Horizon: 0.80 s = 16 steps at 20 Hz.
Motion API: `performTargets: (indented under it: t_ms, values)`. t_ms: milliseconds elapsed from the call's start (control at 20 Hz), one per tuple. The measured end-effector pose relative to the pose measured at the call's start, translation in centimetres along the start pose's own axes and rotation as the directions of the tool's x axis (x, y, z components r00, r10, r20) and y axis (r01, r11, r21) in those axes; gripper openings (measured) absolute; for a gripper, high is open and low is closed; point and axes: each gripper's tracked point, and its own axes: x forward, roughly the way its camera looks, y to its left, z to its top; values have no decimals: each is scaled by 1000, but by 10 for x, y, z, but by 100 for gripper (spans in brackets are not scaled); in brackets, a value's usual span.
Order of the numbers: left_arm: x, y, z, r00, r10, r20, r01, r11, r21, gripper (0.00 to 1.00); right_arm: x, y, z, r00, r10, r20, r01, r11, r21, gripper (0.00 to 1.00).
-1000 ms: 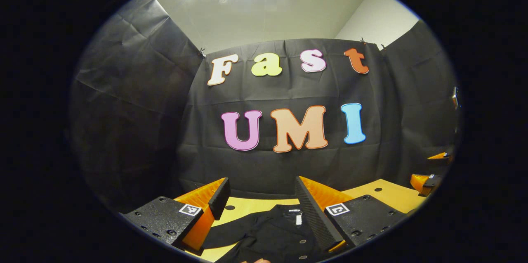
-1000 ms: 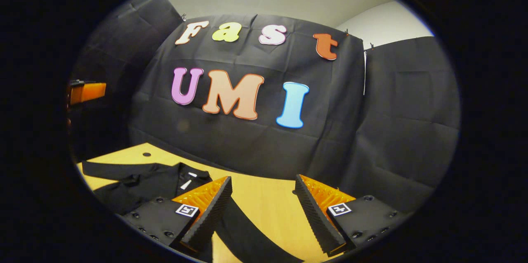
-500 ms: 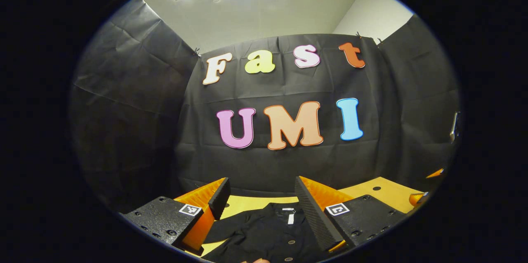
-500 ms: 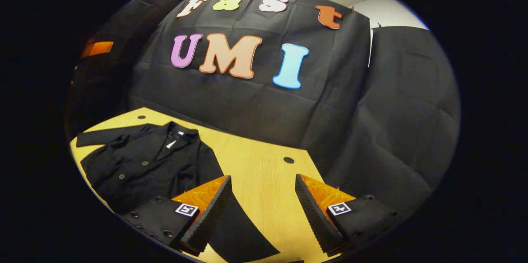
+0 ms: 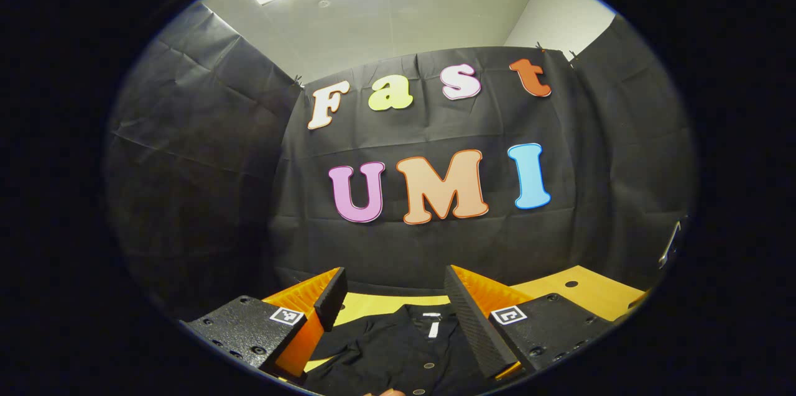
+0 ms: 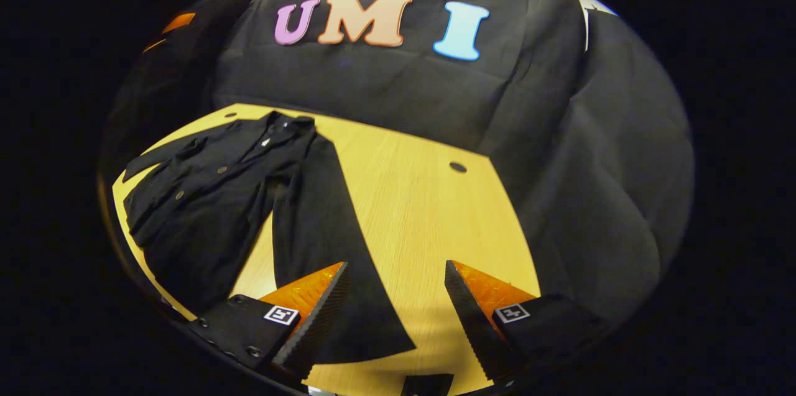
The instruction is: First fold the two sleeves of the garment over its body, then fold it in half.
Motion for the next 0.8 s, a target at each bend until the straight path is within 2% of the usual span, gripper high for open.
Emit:
performTargets:
  t_ms: [150,350,650,700,750,800]
  values:
    - [-2,-4,-4,1000,15,-7,-15,1000,13,92,11,1,-26,995,30,-100,-30,1000,0,99]
    - [-8,-4,-5,999,31,-14,-30,999,37,93,16,3,-67,970,71,-233,-64,997,37,100]
    - [-10,2,-1,998,55,-9,-54,997,54,92,18,21,-90,927,185,-328,-158,982,106,99]
    - [-8,3,-1,998,55,-12,-55,997,57,92,17,25,-92,921,200,-335,-164,978,131,95]
    - [-9,3,-3,998,54,-17,-53,997,59,92,17,26,-92,923,197,-330,-159,978,139,86]
    - [-7,4,-4,998,55,-19,-53,997,59,92,15,28,-90,923,204,-327,-165,976,143,82]
